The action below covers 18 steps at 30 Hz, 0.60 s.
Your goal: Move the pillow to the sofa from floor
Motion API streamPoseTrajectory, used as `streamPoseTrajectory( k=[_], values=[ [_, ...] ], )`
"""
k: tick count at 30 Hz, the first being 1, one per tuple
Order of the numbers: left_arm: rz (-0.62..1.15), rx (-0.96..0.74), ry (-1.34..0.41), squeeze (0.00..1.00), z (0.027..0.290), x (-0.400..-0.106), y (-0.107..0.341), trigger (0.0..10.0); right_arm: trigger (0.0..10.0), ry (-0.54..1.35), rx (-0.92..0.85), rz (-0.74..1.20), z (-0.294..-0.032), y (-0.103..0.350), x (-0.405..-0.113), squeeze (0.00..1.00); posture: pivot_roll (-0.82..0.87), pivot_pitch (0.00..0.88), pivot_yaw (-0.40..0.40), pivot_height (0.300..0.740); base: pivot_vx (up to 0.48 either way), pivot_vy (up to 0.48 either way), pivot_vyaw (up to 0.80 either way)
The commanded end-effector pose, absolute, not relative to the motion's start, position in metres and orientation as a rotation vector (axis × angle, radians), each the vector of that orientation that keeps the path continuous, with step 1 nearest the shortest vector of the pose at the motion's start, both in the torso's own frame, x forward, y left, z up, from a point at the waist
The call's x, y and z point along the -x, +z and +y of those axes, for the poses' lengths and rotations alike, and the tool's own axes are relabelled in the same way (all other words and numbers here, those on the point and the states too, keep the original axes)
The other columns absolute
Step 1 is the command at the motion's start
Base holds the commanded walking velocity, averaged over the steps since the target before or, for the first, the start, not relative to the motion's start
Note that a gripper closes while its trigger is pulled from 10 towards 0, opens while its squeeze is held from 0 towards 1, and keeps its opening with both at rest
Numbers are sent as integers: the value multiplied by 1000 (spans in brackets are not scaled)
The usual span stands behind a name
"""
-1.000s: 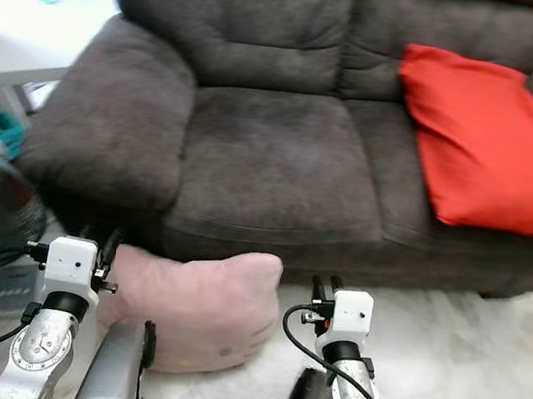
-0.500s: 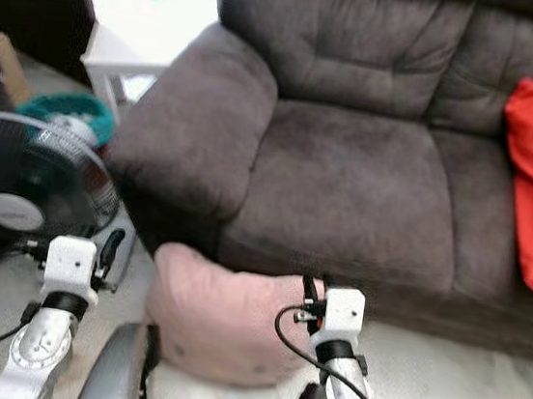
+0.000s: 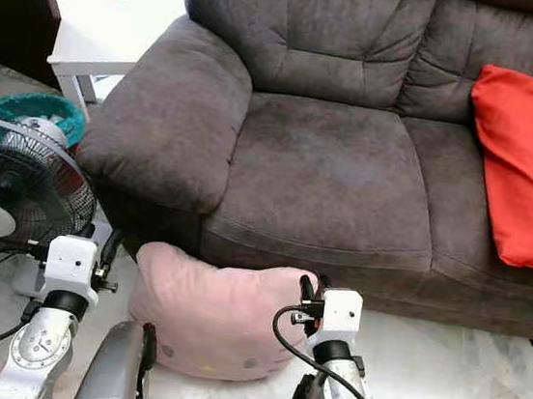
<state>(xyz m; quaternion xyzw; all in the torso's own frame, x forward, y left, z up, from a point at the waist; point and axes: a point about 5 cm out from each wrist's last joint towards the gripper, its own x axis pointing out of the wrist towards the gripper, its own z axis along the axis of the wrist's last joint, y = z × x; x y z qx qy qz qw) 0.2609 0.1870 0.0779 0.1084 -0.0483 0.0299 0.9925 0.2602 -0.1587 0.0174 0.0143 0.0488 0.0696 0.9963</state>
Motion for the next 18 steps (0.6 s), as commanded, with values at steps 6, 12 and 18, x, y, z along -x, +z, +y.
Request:
streamPoseTrajectory(
  k=[6, 12, 18],
  values=[
    [-76, -211, 47, 0, 184, -261, 74, 10000, 10000, 131, -19, 104, -159, 19, -262, 0, 117, 75, -73, 494, 0, 0, 0],
    [-75, -213, 49, 0, 185, -261, 74, 10000, 10000, 141, -16, 101, -156, 20, -262, 0, 118, 76, -73, 454, 0, 0, 0],
    [-77, -213, 50, 0, 184, -261, 74, 10000, 10000, 143, -25, 103, -159, 17, -261, 0, 119, 75, -73, 439, 0, 0, 0]
  ],
)
